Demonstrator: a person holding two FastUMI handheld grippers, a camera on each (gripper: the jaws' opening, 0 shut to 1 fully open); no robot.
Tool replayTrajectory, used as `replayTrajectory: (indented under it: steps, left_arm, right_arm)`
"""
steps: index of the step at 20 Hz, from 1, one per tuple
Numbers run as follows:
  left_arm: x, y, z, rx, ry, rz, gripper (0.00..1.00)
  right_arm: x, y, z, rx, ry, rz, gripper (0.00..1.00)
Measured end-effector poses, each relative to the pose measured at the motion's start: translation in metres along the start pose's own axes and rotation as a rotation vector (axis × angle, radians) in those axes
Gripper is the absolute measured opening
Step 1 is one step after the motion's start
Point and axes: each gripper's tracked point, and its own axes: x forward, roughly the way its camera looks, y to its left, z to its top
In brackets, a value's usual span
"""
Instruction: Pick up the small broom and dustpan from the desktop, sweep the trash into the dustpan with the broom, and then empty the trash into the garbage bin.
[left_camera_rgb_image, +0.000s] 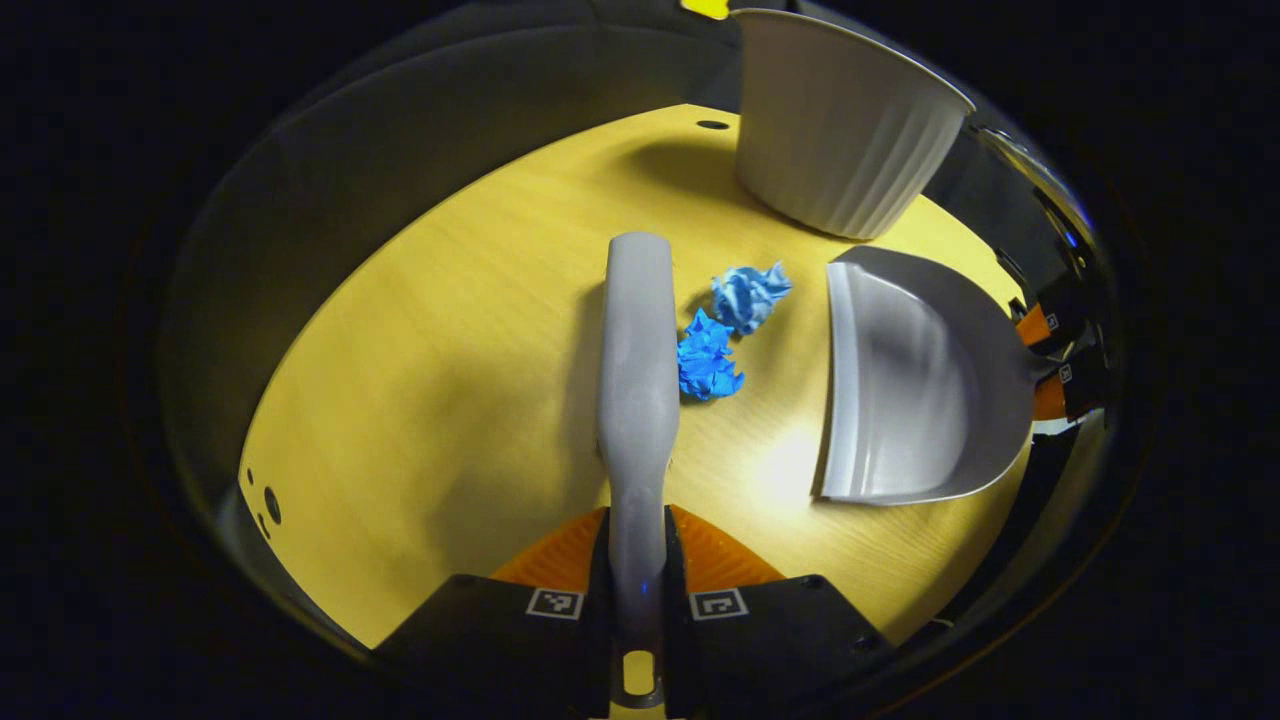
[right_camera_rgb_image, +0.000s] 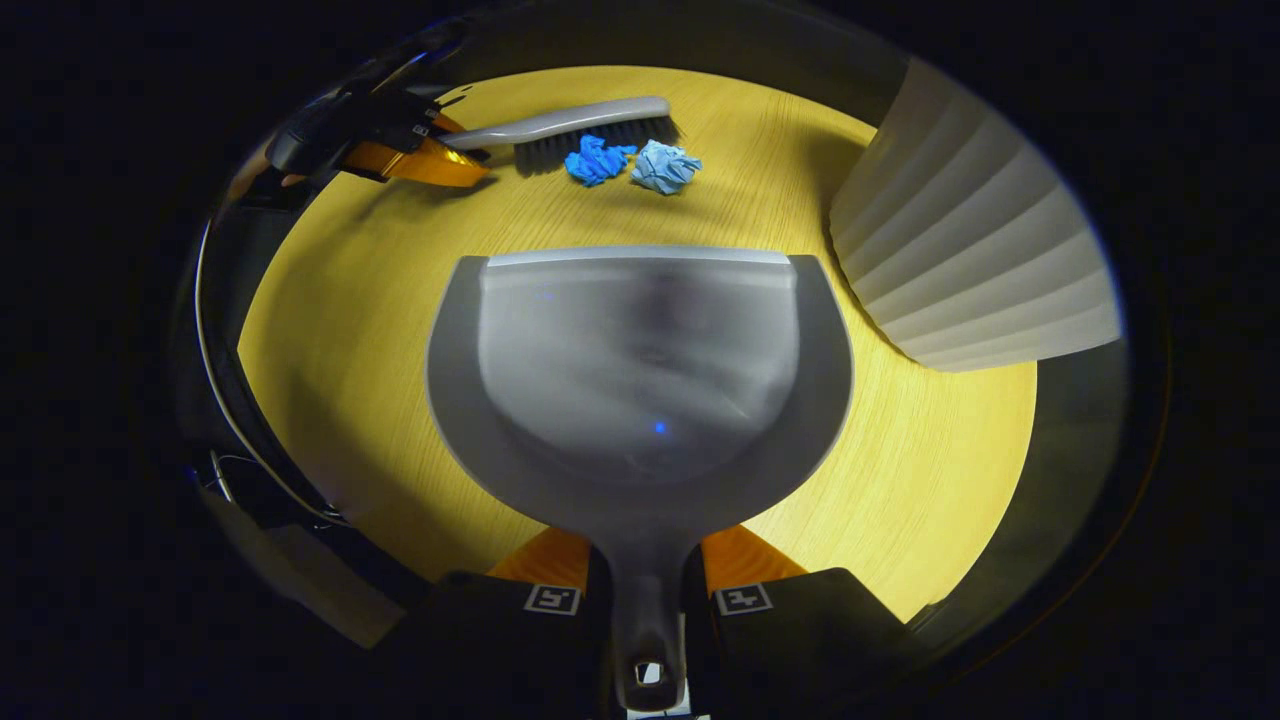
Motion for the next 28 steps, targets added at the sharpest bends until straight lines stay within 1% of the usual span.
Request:
replayTrajectory:
  steps: [3,8,12,14,17,18,19,21,22,23,25,28]
  left_arm:
    - [0.002,-0.018,0.009,0.052,-0.013,-0.054,0.24]
    - [-0.003,-0.049,0.015,0.135,-0.037,-0.137,0.24]
    - [-0.02,-0.073,0.013,0.16,-0.032,-0.204,0.24]
    - [-0.018,-0.084,0.009,0.162,-0.026,-0.219,0.24]
    - [-0.024,-0.106,0.016,0.107,-0.054,-0.228,0.24]
    - [-0.029,-0.111,0.021,0.092,-0.072,-0.225,0.27]
    - [-0.036,-0.11,0.02,0.081,-0.091,-0.218,0.24]
    - [-0.046,-0.113,0.017,0.039,-0.117,-0.215,0.24]
    - [-0.052,-0.114,0.015,0.011,-0.129,-0.213,0.27]
    - [-0.053,-0.114,0.015,-0.021,-0.143,-0.208,0.24]
    - [-0.055,-0.111,0.013,-0.086,-0.169,-0.178,0.24]
    - [-0.051,-0.093,0.005,-0.183,-0.213,-0.106,0.24]
  right_arm:
    - [-0.004,0.004,0.005,-0.008,-0.003,0.0,0.34]
    - [0.0,-0.004,-0.002,-0.036,-0.022,0.007,0.34]
    - [0.004,-0.005,-0.004,-0.049,-0.051,0.002,0.34]
    - [0.005,-0.004,-0.002,-0.033,-0.075,0.009,0.34]
    - [0.007,-0.004,-0.006,-0.008,-0.097,0.018,0.34]
    - [0.007,-0.005,-0.008,0.001,-0.103,0.013,0.34]
    - [0.006,-0.003,-0.011,0.006,-0.111,0.01,0.34]
    - [-0.001,0.001,-0.021,0.025,-0.133,0.009,0.34]
    - [-0.005,0.002,-0.024,0.035,-0.139,0.009,0.34]
    - [-0.01,0.002,-0.027,0.046,-0.148,0.004,0.34]
    - [-0.017,0.001,-0.033,0.065,-0.16,-0.012,0.34]
    - [-0.041,0.002,-0.043,0.107,-0.177,-0.034,0.34]
